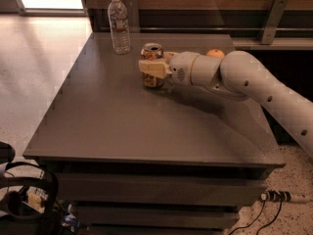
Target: Place orange can upright
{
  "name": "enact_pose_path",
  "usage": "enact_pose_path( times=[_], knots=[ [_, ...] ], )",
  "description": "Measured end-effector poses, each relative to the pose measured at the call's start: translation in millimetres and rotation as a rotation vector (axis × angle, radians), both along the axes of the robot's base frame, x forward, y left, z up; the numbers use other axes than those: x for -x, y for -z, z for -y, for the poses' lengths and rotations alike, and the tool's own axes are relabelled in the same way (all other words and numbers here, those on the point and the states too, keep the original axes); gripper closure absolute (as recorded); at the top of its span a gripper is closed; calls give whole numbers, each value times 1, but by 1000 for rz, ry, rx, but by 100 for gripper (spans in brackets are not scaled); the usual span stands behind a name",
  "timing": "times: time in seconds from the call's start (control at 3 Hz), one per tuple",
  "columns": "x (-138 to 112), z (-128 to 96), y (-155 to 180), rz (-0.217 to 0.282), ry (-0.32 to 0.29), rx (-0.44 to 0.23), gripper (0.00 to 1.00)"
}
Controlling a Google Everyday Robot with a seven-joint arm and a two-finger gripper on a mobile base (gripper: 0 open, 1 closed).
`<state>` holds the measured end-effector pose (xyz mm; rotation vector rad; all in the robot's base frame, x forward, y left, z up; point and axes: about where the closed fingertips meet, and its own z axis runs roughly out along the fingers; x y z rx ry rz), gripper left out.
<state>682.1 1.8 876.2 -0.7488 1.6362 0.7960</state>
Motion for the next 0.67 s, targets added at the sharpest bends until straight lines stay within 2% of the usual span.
enact_pose_path(
  times=[0.67],
  knots=[
    [0,-2,0,0,-3,0,35]
  ],
)
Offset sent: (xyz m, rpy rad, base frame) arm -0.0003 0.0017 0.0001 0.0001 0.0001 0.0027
